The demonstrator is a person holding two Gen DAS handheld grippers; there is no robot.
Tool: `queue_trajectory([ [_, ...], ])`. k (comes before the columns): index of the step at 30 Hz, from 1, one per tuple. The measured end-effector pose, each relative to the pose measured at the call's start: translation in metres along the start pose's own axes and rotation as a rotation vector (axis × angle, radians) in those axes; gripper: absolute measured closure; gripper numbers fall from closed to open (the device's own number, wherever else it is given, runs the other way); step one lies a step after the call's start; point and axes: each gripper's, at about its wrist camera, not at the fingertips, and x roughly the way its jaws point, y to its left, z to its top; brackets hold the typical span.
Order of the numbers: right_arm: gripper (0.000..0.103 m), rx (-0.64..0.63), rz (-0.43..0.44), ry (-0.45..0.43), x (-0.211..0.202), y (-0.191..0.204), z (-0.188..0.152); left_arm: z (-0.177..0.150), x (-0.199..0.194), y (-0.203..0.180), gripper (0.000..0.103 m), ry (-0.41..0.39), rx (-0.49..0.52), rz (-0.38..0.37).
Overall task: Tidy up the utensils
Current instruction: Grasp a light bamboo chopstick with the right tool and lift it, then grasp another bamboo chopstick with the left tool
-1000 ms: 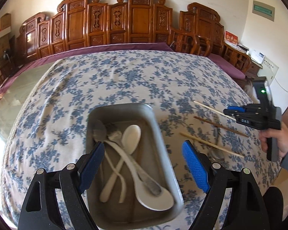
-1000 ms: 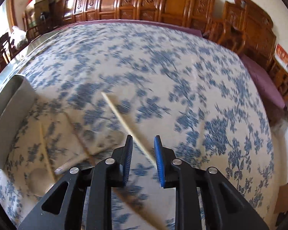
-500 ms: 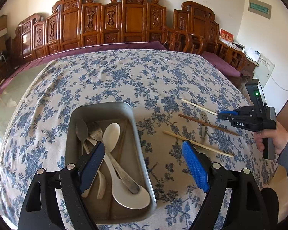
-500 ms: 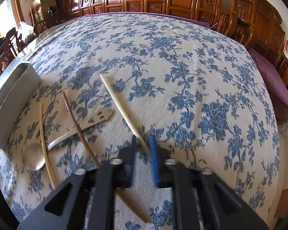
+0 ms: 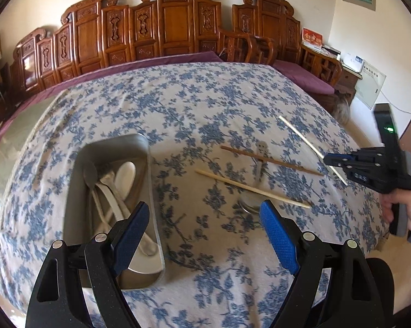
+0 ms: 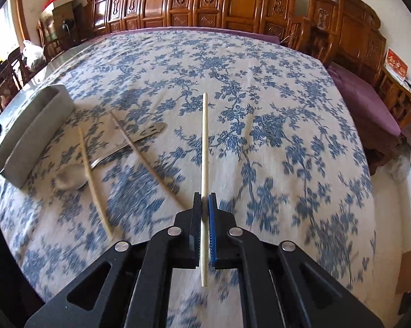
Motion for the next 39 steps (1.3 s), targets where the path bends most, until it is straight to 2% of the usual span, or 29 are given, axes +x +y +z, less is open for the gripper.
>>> queue_trajectory([
  [6, 0.097, 0.036, 0.013, -0.050, -0.021, 0.004, -0.017, 0.006, 0.020, -0.011, 0.024, 0.042, -0.003, 0.008],
  [10, 0.097, 0.027, -0.002, -0.043, -0.020, 0.004, -0.019, 0.014, 0.041, -0.015, 0.024, 0.083, -0.029, -0.005],
  [17, 0.097, 0.057, -0.002, -0.025, -0.014, -0.007, -0.026, 0.027, 0.084, -0.021, 0.039, 0.166, -0.079, -0.023],
  [19, 0.097, 0.072, 0.002, -0.021, -0.013, -0.010, -0.027, 0.032, 0.098, -0.022, 0.040, 0.193, -0.108, -0.040],
  [22, 0.097, 0.073, 0.008, -0.022, -0.012, -0.009, -0.029, 0.035, 0.112, -0.023, 0.051, 0.226, -0.123, -0.035],
  [25, 0.097, 0.073, 0.010, -0.023, -0.012, -0.009, -0.029, 0.038, 0.121, -0.023, 0.057, 0.253, -0.140, -0.028],
  [28, 0.097, 0.073, 0.012, -0.028, -0.013, -0.007, -0.029, 0.037, 0.131, -0.018, 0.061, 0.290, -0.189, -0.054],
  [31, 0.097, 0.074, 0.016, -0.032, -0.015, -0.007, -0.027, 0.039, 0.134, -0.018, 0.063, 0.291, -0.200, -0.037],
  [35, 0.097, 0.076, 0.017, -0.035, -0.016, -0.009, -0.026, 0.044, 0.139, -0.025, 0.083, 0.300, -0.196, 0.003],
  [39, 0.097, 0.075, 0.017, -0.036, -0.018, -0.009, -0.026, 0.045, 0.140, -0.036, 0.089, 0.302, -0.182, -0.007],
])
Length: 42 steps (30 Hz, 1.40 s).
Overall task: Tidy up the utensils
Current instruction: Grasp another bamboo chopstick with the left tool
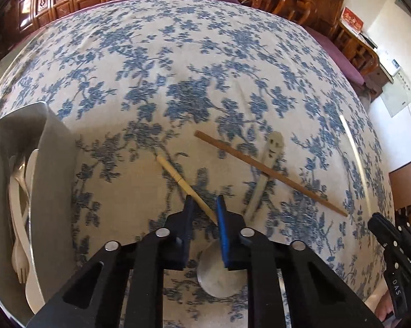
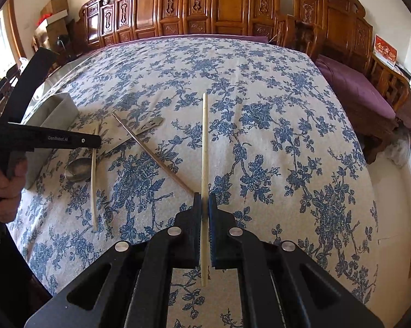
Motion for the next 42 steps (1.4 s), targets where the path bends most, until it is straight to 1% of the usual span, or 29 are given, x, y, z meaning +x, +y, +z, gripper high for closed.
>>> queue_trajectory([
  [4, 0.097, 0.002, 0.000, -0.002, 0.000, -0.001, 0.001, -0.005, -0.002, -0.012, 0.095, -0.011, 0.031, 0.008],
  [9, 0.097, -0.005, 0.002, -0.003, -0.001, 0.002, 0.001, -0.009, -0.006, -0.024, 0.099, -0.047, 0.083, 0.030],
  [11, 0.097, -0.008, 0.002, -0.003, -0.002, 0.002, 0.001, -0.010, -0.010, -0.026, 0.103, -0.063, 0.099, 0.036],
  [16, 0.097, -0.013, 0.001, -0.004, -0.002, 0.004, 0.001, -0.012, -0.024, -0.028, 0.103, -0.101, 0.133, 0.042],
  [19, 0.097, -0.013, 0.000, -0.004, -0.002, 0.005, 0.002, -0.013, -0.028, -0.026, 0.103, -0.100, 0.139, 0.038],
  [22, 0.097, -0.015, 0.000, -0.007, -0.003, 0.005, 0.002, -0.016, -0.031, -0.028, 0.103, -0.093, 0.153, 0.017],
  [24, 0.097, -0.017, -0.001, -0.009, -0.003, 0.005, 0.002, -0.018, -0.030, -0.032, 0.100, -0.080, 0.163, 0.013],
  [26, 0.097, -0.019, -0.003, -0.009, -0.004, 0.005, 0.003, -0.022, -0.026, -0.036, 0.091, -0.059, 0.168, 0.010],
  [27, 0.097, -0.020, -0.004, -0.008, -0.004, 0.005, 0.003, -0.025, -0.023, -0.040, 0.090, -0.045, 0.175, 0.017],
  [29, 0.097, -0.020, -0.005, -0.009, -0.004, 0.005, 0.003, -0.033, -0.020, -0.047, 0.090, -0.029, 0.191, 0.018],
  [34, 0.097, -0.016, -0.007, -0.016, -0.007, 0.003, 0.004, -0.058, -0.030, -0.054, 0.090, -0.056, 0.205, 0.007],
  [38, 0.097, -0.015, -0.008, -0.018, -0.008, 0.002, 0.005, -0.075, -0.028, -0.057, 0.090, -0.037, 0.216, 0.002],
  [39, 0.097, -0.015, -0.009, -0.019, -0.008, 0.002, 0.005, -0.077, -0.026, -0.058, 0.090, -0.034, 0.221, 0.008],
  [42, 0.097, -0.014, -0.010, -0.019, -0.009, 0.002, 0.005, -0.084, -0.022, -0.060, 0.085, -0.039, 0.232, 0.032],
])
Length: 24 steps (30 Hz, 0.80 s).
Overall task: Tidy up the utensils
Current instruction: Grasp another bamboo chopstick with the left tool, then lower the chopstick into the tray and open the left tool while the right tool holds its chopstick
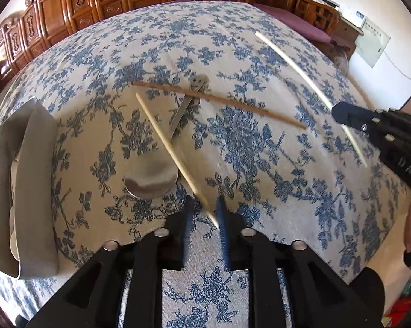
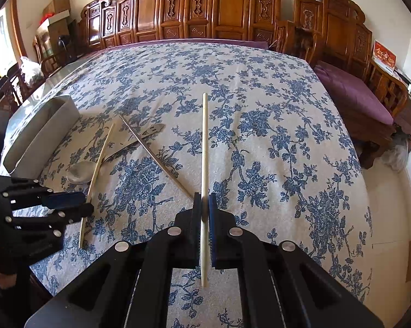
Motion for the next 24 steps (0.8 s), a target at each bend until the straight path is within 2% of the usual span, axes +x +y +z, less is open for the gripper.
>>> queue_trajectory([
  [3, 0.097, -0.003, 0.000, -0.003, -0.001, 0.000, 0.001, -0.003, -0.001, -0.003, 0.084, -0.005, 0.025, 0.036],
  [4, 0.097, -0.003, -0.001, -0.002, -0.001, 0.000, 0.001, -0.004, -0.002, -0.002, 0.093, -0.006, 0.023, 0.035],
  [7, 0.097, -0.008, -0.003, -0.003, -0.002, 0.001, 0.001, -0.012, -0.008, 0.007, 0.099, -0.006, -0.003, 0.031],
  [15, 0.097, -0.030, -0.010, 0.002, -0.001, 0.011, 0.000, -0.026, -0.029, 0.033, 0.099, -0.034, -0.009, 0.034],
  [24, 0.097, -0.038, 0.004, 0.004, 0.000, 0.021, 0.000, -0.027, -0.074, 0.060, 0.099, -0.115, -0.019, 0.024],
])
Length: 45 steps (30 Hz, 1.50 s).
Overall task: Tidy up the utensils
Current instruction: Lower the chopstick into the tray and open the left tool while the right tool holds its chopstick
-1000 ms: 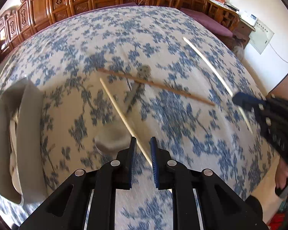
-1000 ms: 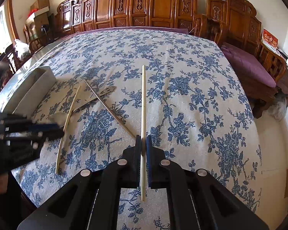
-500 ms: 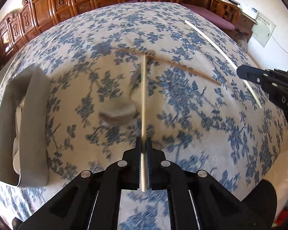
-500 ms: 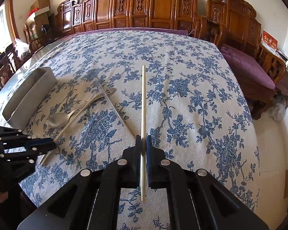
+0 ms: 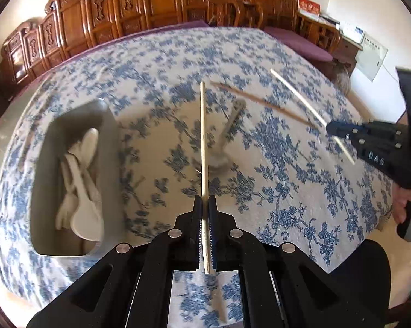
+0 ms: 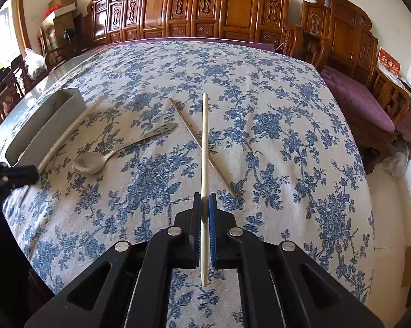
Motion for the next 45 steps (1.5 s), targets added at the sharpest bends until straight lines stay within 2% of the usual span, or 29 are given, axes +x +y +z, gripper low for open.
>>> queue_trajectory([
  [14, 0.097, -0.046, 0.065, -0.062, -0.026, 0.054, 0.020, 0.009, -0.044, 0.059, 0.099, -0.076, -0.056, 0.038],
  [22, 0.097, -0.091, 0.120, -0.080, -0.030, 0.097, 0.028, 0.008, -0.050, 0.102, 0.099, -0.085, -0.095, 0.063],
  [29, 0.097, -0.105, 0.154, -0.075, -0.021, 0.122, 0.034, 0.004, -0.033, 0.138, 0.099, -0.035, -0.100, 0.071],
  [38, 0.097, -0.124, 0.181, -0.056, -0.008, 0.149, 0.038, -0.011, -0.005, 0.160, 0.099, 0.031, -0.114, 0.045],
  [45, 0.097, -0.134, 0.194, -0.052, -0.005, 0.164, 0.044, -0.008, 0.006, 0.170, 0.099, 0.033, -0.140, 0.016],
])
